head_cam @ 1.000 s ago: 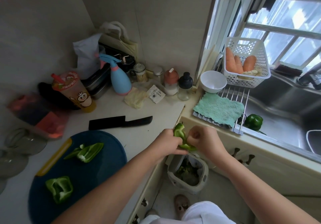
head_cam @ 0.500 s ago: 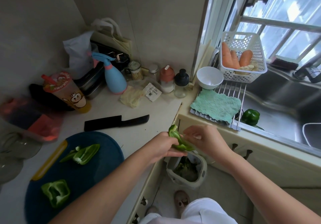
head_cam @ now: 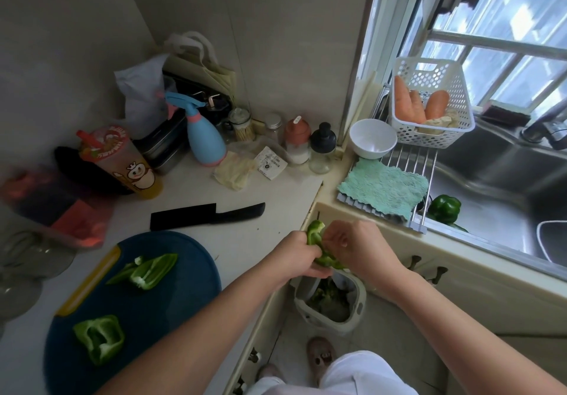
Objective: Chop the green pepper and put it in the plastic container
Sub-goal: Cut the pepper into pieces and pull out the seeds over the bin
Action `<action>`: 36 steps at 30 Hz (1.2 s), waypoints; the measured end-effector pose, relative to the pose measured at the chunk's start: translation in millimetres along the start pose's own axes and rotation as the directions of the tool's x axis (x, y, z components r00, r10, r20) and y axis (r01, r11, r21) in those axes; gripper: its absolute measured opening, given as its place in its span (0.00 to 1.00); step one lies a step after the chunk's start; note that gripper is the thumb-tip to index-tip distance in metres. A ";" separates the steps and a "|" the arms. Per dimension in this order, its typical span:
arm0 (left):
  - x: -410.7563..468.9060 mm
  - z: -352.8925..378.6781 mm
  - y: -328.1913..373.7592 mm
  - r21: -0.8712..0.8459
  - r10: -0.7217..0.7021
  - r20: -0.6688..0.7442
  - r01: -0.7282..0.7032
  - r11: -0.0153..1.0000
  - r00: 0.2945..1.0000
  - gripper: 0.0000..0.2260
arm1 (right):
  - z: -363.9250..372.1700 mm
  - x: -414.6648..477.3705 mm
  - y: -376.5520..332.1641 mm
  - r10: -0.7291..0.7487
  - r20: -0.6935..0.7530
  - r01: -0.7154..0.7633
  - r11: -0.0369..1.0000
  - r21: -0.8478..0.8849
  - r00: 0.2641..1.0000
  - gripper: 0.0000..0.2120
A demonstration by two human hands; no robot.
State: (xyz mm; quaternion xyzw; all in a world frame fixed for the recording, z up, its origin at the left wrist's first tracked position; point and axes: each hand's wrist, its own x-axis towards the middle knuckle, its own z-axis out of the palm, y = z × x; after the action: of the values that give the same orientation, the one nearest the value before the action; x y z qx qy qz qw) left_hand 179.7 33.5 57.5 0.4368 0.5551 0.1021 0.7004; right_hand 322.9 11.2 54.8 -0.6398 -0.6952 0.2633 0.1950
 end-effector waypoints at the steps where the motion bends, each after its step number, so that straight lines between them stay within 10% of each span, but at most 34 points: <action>1: 0.5 -0.4 0.2 0.009 0.000 -0.004 0.000 1.000 1.000 0.09 | 0.3 -0.8 -0.7 -0.003 -0.026 0.004 1.000 0.019 1.000 0.04; 17: -10.0 -14.6 -7.0 -0.123 0.021 -0.050 -0.026 0.992 0.999 0.07 | 6.3 4.8 -0.4 0.218 0.101 -0.240 0.898 0.369 0.971 0.05; 28: -15.0 -35.0 -17.7 -0.199 -0.006 -0.146 -0.023 0.980 0.989 0.15 | 13.7 8.5 34.3 0.182 0.151 -0.170 0.982 -0.087 0.972 0.20; 36: -12.3 -22.8 -17.1 -0.206 0.068 -0.131 -0.094 0.974 0.989 0.17 | 10.5 3.4 18.1 0.178 0.362 -0.342 0.819 0.461 0.915 0.06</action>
State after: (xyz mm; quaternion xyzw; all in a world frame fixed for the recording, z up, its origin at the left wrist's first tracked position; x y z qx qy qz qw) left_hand 149.7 27.0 53.5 0.3752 0.5649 0.2158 0.7026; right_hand 330.4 14.1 35.2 -0.6059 -0.5253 0.5587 0.2118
